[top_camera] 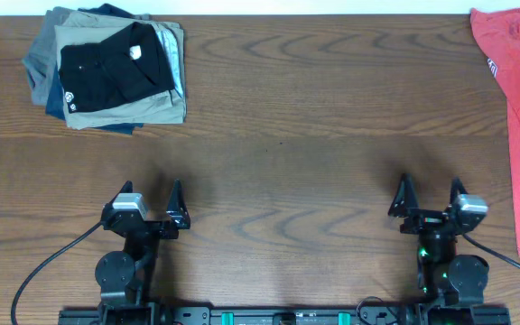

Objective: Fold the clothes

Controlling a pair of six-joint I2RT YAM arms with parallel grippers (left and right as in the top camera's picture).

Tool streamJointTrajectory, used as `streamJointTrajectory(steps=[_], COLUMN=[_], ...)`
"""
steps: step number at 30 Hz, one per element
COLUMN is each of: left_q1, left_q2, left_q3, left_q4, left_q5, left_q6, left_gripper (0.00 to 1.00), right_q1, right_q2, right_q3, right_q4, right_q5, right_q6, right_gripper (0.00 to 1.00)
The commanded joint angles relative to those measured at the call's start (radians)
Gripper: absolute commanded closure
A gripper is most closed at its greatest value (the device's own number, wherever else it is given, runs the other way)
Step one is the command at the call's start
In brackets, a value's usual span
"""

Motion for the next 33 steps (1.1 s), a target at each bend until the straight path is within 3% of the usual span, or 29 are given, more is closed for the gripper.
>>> streamJointTrajectory(steps=[1,7,17,33], left_q1=[0.004,0.004,0.004,0.004], left_q2=[-0.006,-0.006,-0.006,-0.006], left_q3=[-0.014,-0.014,-0.014,-0.014], left_q4=[-0.037,-0.037,-0.037,-0.037], left_q5=[0.011,0.011,0.011,0.011], left_q6=[0.006,0.006,0.006,0.006], left_gripper=[0.02,0.02,0.02,0.02], right_q1=[0.013,0.012,0.012,0.012], right_q2=[-0.006,-0.006,-0.006,-0.006], right_q3=[-0.014,-0.014,-0.014,-0.014], right_q4=[-0.019,-0.047,-0.051,-0.05], right_q5=[-0.024,0.0,-0.021,-0.018], right_q6=[-0.071,-0.073,-0.315,-0.312], right_gripper=[0.01,0.01,0.01,0.01])
